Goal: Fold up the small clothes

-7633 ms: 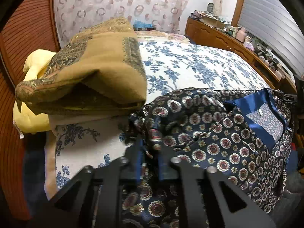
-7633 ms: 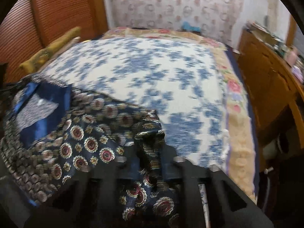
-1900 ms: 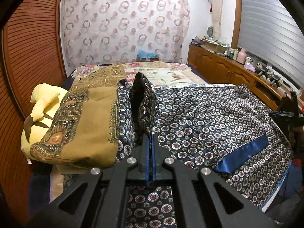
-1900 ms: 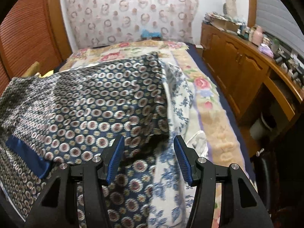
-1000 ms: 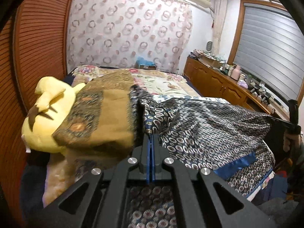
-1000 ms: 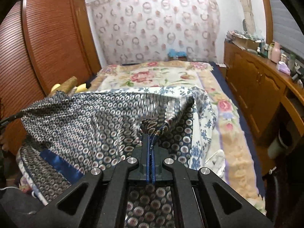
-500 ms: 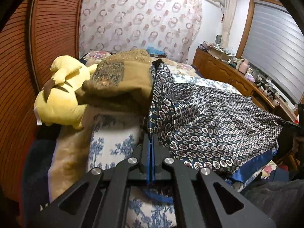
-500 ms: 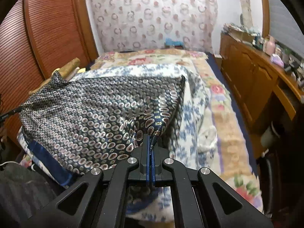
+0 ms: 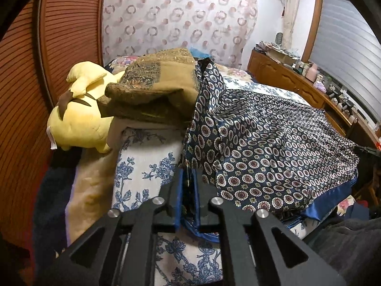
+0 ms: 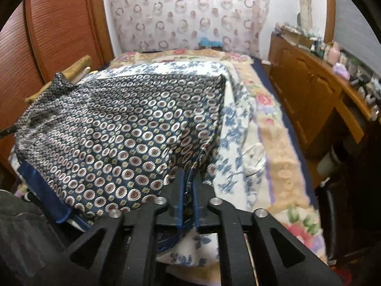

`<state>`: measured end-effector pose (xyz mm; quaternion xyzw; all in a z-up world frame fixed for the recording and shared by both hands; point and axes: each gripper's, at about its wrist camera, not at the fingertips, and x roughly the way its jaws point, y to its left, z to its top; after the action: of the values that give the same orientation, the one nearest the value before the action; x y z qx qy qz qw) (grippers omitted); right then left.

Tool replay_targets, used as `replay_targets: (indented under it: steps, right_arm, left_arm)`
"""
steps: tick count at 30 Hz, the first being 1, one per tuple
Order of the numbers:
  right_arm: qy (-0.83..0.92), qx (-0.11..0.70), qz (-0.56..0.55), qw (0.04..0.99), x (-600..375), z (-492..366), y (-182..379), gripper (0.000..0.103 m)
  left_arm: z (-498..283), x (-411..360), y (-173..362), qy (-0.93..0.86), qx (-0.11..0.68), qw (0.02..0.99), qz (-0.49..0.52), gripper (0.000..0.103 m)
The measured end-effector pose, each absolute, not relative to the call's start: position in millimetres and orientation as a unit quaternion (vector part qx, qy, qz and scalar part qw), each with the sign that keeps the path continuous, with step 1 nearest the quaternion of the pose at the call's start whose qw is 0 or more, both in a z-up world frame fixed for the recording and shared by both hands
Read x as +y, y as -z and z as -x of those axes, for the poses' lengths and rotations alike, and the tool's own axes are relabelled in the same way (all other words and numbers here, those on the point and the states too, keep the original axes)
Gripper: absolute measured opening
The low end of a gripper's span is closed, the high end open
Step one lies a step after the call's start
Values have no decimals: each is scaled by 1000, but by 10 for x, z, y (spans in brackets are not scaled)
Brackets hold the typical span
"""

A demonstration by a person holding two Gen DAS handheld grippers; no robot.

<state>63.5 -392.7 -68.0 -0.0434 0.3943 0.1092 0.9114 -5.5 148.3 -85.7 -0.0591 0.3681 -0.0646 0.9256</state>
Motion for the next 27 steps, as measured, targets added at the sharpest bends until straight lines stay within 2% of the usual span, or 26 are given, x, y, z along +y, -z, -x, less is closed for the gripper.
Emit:
replay_targets:
  steps: [4,5,6,9,27]
  right_arm:
    - [-93,377,60,920,-3925,-623,564,33]
    - [-90,373,62,922,-3919,-621,543,44]
    - [-88,368,63,923,-3913,-622,524,48]
    - [-89,358,64,927,-3860,-651,488,52]
    - [-189,376,77,904,-2781,-978,1028,54]
  left_arm:
    - [57,1504,829,60,361,929,58,35]
    - [53,1506,825,58,360,929,57,40]
    - [52,1504,824,57,360,930,57,44]
    - [29,1490,852,55,363,929,53,53]
    - [-24,1510,1167,25,393,918,56,54]
